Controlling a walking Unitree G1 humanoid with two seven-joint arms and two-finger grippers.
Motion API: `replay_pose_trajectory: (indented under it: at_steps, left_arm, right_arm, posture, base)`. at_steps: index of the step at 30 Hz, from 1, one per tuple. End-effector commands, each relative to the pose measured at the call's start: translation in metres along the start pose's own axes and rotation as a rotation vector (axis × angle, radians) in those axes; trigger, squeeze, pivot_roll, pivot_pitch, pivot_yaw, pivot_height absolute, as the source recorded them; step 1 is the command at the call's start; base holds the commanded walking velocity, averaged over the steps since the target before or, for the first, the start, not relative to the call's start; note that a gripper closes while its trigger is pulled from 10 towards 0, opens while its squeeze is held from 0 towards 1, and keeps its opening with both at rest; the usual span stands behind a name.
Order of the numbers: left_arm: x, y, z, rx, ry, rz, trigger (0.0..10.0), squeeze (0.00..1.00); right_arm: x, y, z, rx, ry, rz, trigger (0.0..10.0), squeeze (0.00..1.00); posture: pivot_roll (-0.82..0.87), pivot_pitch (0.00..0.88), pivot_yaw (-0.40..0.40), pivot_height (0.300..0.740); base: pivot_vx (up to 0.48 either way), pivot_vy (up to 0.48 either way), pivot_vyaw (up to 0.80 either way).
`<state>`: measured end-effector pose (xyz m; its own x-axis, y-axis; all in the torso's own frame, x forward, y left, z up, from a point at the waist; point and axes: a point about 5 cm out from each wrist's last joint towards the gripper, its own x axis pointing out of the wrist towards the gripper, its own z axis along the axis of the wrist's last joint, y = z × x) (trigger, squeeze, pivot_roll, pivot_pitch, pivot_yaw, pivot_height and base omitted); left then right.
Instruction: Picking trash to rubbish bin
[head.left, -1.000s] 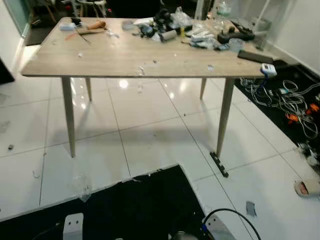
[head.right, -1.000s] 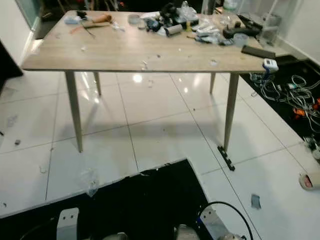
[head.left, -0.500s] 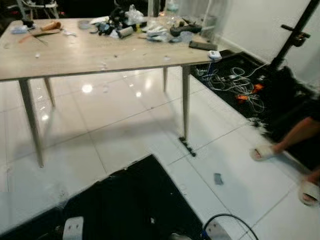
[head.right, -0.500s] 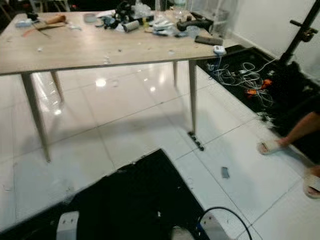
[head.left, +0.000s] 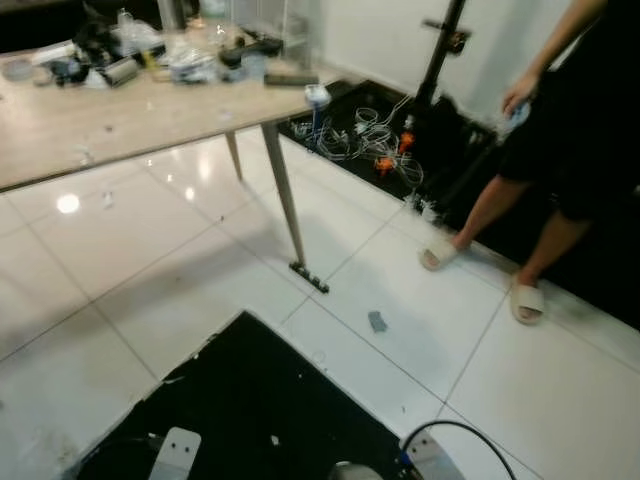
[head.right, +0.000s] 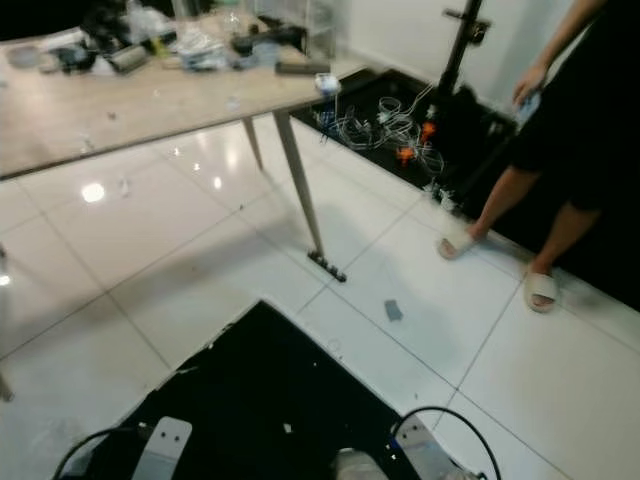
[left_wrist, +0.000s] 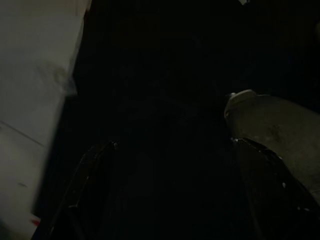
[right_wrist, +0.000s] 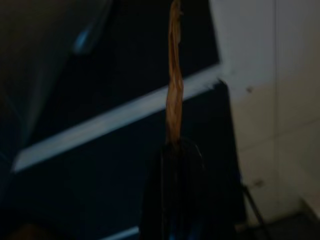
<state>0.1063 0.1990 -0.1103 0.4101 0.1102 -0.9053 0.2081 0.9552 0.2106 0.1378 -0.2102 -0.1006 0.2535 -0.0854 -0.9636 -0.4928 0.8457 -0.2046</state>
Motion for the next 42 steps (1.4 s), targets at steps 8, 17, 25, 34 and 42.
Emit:
replay_pose_trajectory:
  at_steps: [8,17,25,34,42]
  left_arm:
    - [-0.001,-0.013,-0.008,0.053,0.047,-0.05,10.0,0.0]
    - [-0.001,-0.012,-0.007,0.066,0.045,-0.053,10.0,0.0]
    - [-0.002,-0.015,-0.01,0.07,0.048,-0.058,10.0,0.0]
    - [-0.003,-0.019,-0.013,0.074,0.053,-0.067,10.0,0.0]
    - [-0.002,-0.021,-0.01,0.056,0.046,-0.059,10.0,0.0]
  right_arm:
    - [-0.001,-0.004,0.003,0.004,-0.042,0.01,10.0,0.0]
    - [0.0,-0.002,0.002,-0.007,-0.042,0.018,10.0,0.0]
    - [0.0,0.003,0.01,-0.022,-0.051,0.024,10.0,0.0]
    - [0.0,0.005,0.014,-0.046,-0.053,0.027,10.0,0.0]
    - [0.0,0.007,0.013,-0.064,-0.06,0.022,10.0,0.0]
  posture:
    - [0.02,0.021,0.013,0.74]
    - [0.02,0.022,0.012,0.74]
    - [0.03,0.027,0.012,0.74]
    - [0.03,0.054,0.004,0.74]
    - [0.05,0.055,-0.021,0.74]
  base:
    - [0.0,0.0,-0.8]
    - [0.0,0.0,-0.8]
    - [0.0,0.0,-0.8]
    - [0.0,0.0,-0.8]
    - [0.0,0.0,-0.8]
